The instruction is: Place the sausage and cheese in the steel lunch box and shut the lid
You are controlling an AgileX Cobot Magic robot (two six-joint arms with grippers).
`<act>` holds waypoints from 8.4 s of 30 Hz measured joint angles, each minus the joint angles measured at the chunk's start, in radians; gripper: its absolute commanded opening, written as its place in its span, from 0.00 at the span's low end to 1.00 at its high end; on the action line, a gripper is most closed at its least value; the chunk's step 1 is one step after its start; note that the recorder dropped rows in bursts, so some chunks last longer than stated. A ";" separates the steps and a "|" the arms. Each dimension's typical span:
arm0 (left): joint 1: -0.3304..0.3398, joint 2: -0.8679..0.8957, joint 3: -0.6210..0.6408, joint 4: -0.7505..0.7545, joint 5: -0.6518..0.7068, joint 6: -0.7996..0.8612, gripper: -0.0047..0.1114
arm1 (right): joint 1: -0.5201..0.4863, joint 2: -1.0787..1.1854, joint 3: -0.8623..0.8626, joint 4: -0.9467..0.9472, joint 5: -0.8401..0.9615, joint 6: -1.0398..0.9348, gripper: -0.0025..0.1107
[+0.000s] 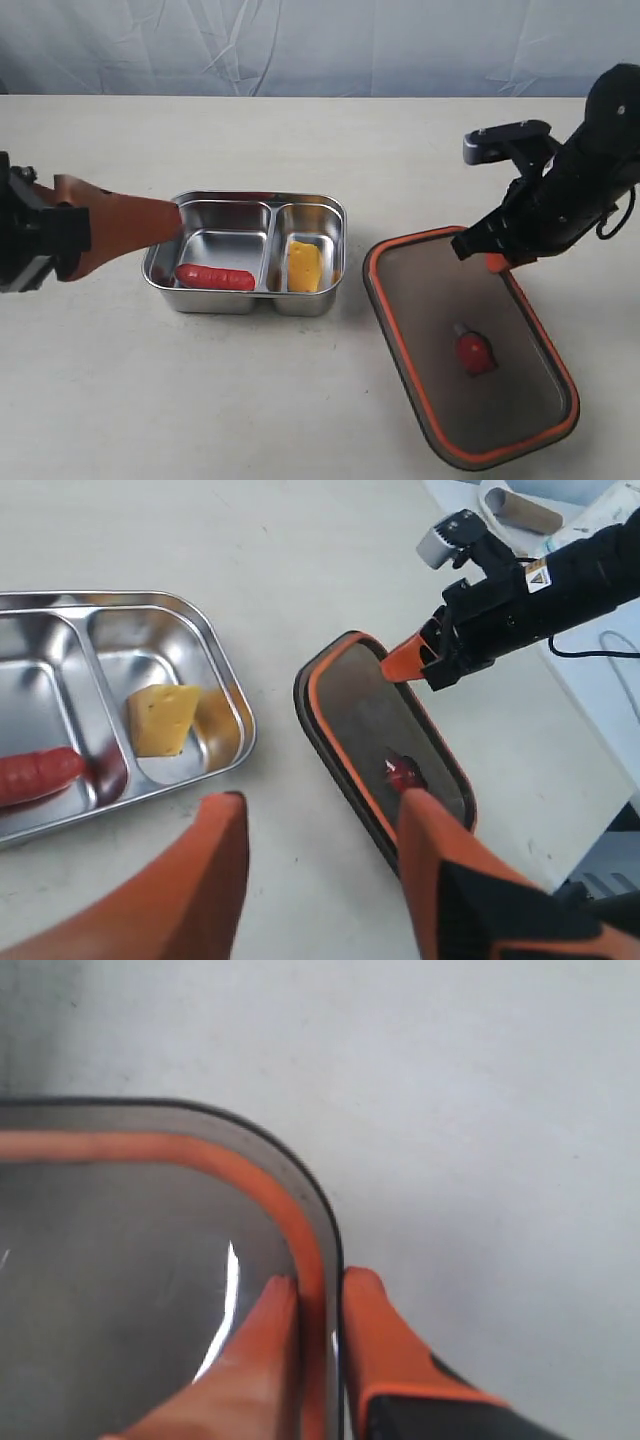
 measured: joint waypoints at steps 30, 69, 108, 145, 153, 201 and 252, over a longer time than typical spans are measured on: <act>0.000 0.444 0.000 -0.545 0.223 0.557 0.44 | 0.163 -0.140 0.000 0.079 -0.057 0.000 0.02; 0.000 0.510 -0.006 -0.573 0.213 0.696 0.04 | 0.239 -0.141 -0.055 0.343 0.000 -0.255 0.52; 0.000 0.278 -0.305 0.124 -0.202 0.710 0.04 | 0.239 -0.509 -0.056 -0.043 0.036 -0.015 0.57; -0.305 0.278 -0.100 0.612 -0.844 0.712 0.04 | 0.239 -0.364 -0.056 0.828 -0.298 0.283 0.57; -0.378 0.278 -0.100 0.612 -0.875 0.739 0.04 | 0.239 -0.350 -0.056 0.995 -0.298 0.269 0.57; -0.525 0.185 -0.094 0.587 -0.612 0.841 0.41 | 0.241 -0.180 -0.057 1.024 -0.346 0.117 0.02; -0.189 -0.358 -0.094 0.436 -0.645 0.841 0.41 | -0.087 0.333 -0.071 1.559 0.543 -1.031 0.02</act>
